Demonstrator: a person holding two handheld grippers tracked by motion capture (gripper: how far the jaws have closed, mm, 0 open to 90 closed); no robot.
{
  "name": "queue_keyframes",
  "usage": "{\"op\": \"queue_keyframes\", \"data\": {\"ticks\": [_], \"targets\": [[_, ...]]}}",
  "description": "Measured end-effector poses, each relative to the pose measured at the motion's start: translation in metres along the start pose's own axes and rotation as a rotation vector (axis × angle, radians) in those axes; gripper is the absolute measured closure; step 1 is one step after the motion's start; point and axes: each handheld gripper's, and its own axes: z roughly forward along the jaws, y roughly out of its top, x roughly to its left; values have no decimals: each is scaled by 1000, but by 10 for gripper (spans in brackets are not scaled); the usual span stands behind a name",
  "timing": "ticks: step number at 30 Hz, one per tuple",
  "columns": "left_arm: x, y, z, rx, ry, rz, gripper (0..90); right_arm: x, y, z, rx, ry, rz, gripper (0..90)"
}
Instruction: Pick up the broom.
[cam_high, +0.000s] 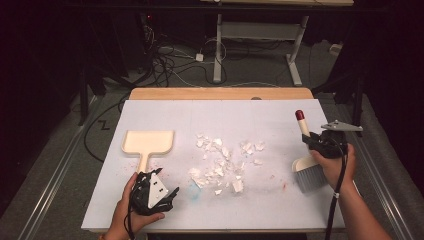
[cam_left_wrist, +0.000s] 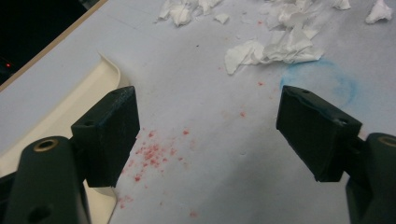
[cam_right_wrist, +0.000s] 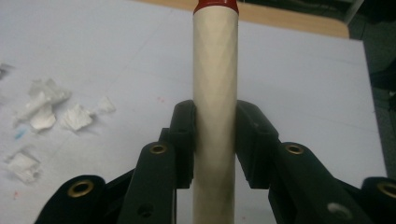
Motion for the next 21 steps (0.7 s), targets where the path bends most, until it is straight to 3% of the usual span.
{"op": "queue_keyframes", "data": {"ticks": [5, 8, 11, 18, 20, 21], "targets": [[1, 2, 1, -18, -28, -40, 203, 3, 5, -12, -60, 27, -1, 708], [0, 6, 1, -38, -71, -105, 198, 11, 8, -21, -94, 49, -18, 709], [-3, 13, -1, -65, -103, -133, 192, 19, 13, -32, -139, 74, -22, 709], [-21, 34, 1, -89, -153, -86, 193, 43, 24, -57, -234, 119, -55, 709], [-31, 48, 5, -107, -186, -61, 193, 56, 29, -67, -267, 154, -73, 710], [-31, 48, 5, -107, -186, -61, 193, 61, 30, -69, -278, 167, -83, 709]]}}
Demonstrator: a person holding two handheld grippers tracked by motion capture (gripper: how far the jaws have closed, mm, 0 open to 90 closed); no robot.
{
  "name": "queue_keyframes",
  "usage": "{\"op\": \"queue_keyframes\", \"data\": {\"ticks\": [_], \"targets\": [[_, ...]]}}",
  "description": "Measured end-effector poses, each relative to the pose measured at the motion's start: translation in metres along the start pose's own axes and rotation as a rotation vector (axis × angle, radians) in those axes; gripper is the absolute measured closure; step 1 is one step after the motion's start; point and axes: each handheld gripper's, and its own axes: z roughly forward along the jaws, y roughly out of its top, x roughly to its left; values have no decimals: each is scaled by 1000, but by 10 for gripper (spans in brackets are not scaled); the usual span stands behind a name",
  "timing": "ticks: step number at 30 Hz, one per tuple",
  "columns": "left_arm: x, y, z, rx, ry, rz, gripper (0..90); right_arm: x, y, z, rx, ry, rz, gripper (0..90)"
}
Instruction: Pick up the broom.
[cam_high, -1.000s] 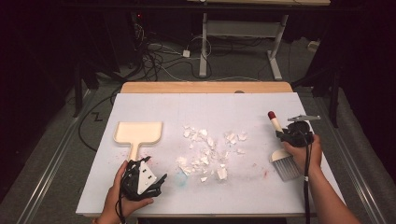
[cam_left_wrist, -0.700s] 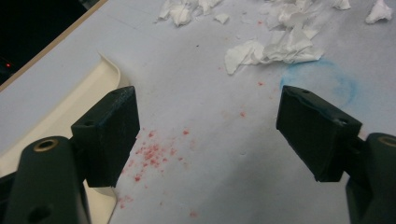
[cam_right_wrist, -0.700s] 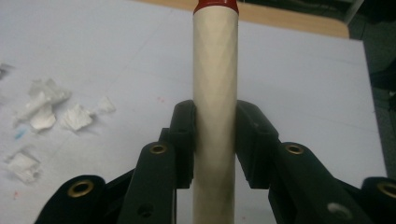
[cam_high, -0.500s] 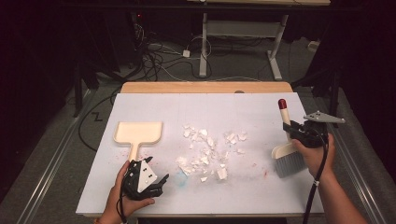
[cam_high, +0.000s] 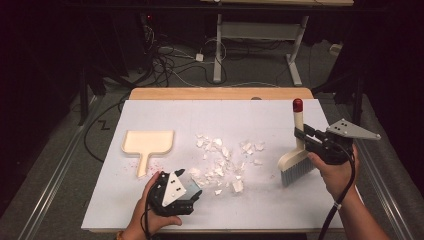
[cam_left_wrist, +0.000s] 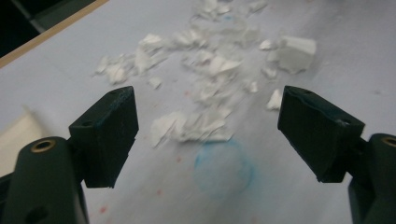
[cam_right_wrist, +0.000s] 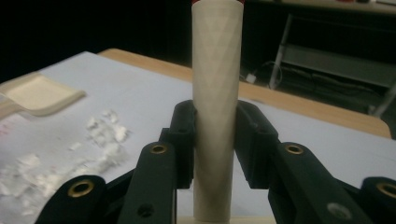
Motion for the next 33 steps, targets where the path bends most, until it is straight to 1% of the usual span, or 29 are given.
{"op": "queue_keyframes", "data": {"ticks": [1, 2, 3, 4, 5, 6, 7, 8, 10, 11, 13, 14, 15, 17, 18, 20, 22, 23, 25, 26, 27, 29, 31, 33], "targets": [[-6, 10, 6, -9, -26, 18, 193, 5, 2, 0, 5, 16, -6, 709], [-9, 15, 9, -19, -45, 21, 193, 10, 4, 0, -3, 26, -11, 709], [-9, 15, 9, -19, -45, 21, 193, 16, 5, 0, -13, 35, -14, 709], [-12, 21, 12, -28, -60, 26, 193, 21, 6, 2, -6, 49, -29, 709], [-16, 28, 15, -43, -77, 27, 193, 27, 7, 3, -9, 53, -28, 709], [-20, 35, 18, -60, -98, 26, 193, 27, 7, 3, -9, 53, -28, 709], [-29, 49, 23, -95, -142, 20, 195, 37, 6, 6, -17, 69, -24, 709], [-34, 56, 26, -109, -160, 22, 195, 43, 6, 9, -9, 83, -28, 709], [-43, 70, 31, -145, -209, 13, 197, 55, 4, 13, -14, 103, -39, 709], [-48, 76, 35, -156, -222, 3, 200, 61, 4, 15, 1, 115, -48, 709], [-55, 86, 43, -168, -238, -6, 207, 71, 2, 18, 0, 132, -64, 709], [-57, 89, 47, -174, -242, -14, 208, 75, 2, 20, 8, 144, -69, 709], [-59, 92, 51, -174, -245, -25, 216, 79, 1, 20, 3, 144, -71, 709], [-60, 95, 59, -177, -265, -50, 224, 86, 0, 22, 6, 158, -82, 709], [-61, 96, 62, -176, -259, -59, 232, 89, -1, 22, 1, 158, -82, 709], [-61, 98, 68, -162, -228, -75, 262, 94, -2, 22, 6, 172, -89, 709], [-58, 97, 72, -160, -237, -112, 289, 98, -3, 22, -6, 175, -96, 709], [-58, 96, 74, -154, -241, -124, 313, 100, -3, 22, -4, 181, -105, 709], [-57, 94, 76, -145, -232, -131, 333, 103, -3, 20, -16, 183, -112, 709], [-57, 93, 76, -144, -234, -133, 346, 105, -2, 20, -11, 186, -124, 709], [-58, 93, 76, -144, -237, -131, 367, 105, -2, 19, -18, 186, -123, 709], [-59, 92, 76, -144, -236, -121, 375, 105, -1, 18, -17, 190, -126, 709], [-58, 92, 76, -145, -238, -124, 399, 106, -1, 17, -22, 191, -125, 709], [-58, 91, 76, -148, -234, -131, 403, 108, 0, 16, -31, 191, -130, 709]]}}
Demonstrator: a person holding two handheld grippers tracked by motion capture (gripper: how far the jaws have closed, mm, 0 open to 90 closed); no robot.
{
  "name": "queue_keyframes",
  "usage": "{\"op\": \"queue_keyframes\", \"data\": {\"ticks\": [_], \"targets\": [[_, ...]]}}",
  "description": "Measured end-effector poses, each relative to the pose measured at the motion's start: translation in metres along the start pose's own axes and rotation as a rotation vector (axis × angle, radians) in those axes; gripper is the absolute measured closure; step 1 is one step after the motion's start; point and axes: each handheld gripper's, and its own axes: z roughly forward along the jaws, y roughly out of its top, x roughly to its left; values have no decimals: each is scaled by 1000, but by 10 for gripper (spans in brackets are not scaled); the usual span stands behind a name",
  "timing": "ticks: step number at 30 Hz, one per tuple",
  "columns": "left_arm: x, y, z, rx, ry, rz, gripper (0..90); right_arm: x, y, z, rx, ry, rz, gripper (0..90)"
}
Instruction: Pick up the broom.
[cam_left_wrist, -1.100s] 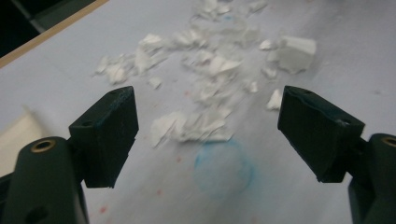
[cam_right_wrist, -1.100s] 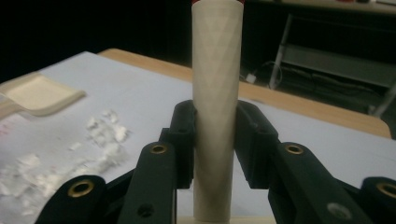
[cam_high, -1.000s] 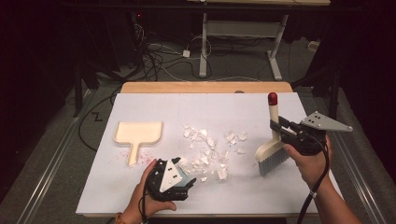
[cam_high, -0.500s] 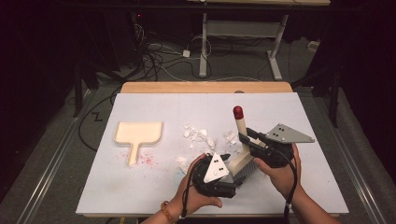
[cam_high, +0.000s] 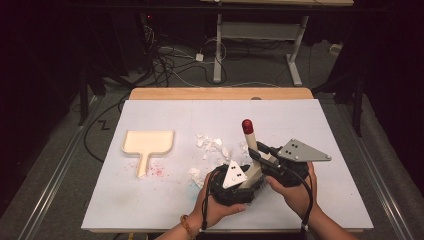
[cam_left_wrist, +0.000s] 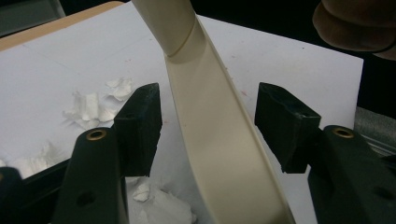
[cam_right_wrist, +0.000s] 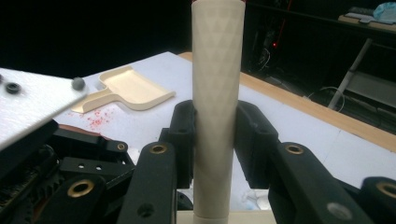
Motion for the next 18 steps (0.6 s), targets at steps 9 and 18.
{"op": "queue_keyframes", "data": {"ticks": [9, 18], "targets": [[5, -1, -3, -11, -12, 5, 550, 1, 2, -4, -15, -5, -3, 708], [19, 1, -18, -12, -45, 25, 632, -4, 5, -11, -41, 34, 6, 690]]}}
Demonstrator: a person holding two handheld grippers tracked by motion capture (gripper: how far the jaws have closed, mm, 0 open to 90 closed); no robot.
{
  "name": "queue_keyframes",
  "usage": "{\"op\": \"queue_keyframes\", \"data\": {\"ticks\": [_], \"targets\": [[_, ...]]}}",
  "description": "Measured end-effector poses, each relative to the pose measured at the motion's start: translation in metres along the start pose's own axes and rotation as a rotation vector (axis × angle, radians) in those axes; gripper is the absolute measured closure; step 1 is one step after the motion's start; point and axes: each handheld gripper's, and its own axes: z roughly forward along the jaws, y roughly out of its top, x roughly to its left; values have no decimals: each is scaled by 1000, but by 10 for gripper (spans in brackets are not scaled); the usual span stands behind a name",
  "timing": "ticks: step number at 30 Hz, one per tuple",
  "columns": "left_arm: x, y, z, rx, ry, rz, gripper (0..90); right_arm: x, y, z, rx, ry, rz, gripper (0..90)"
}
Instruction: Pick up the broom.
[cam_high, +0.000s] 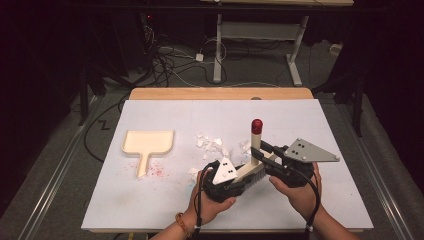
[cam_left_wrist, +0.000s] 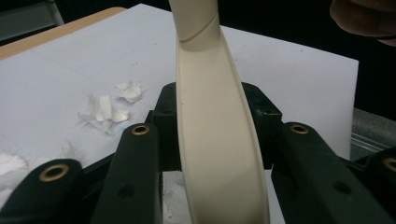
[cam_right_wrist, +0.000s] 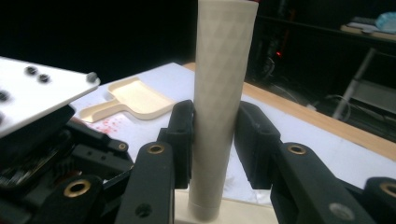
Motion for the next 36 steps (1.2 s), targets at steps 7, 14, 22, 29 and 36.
{"op": "queue_keyframes", "data": {"ticks": [7, 14, 22, 29, 36], "targets": [[7, 1, -22, 51, -93, 90, 647, -10, 5, -14, 1, 125, -96, 504], [10, 0, -33, 92, -169, 152, 650, -27, -7, -17, 127, 371, -224, 387], [10, 0, -36, 111, -276, 193, 650, -18, -30, 6, 299, 511, -305, 394], [9, -2, -34, 128, -346, 223, 649, -6, -44, 21, 352, 647, -350, 604], [12, -1, -42, 91, -250, 245, 527, -1, -41, 19, 354, 626, -339, 670]]}}
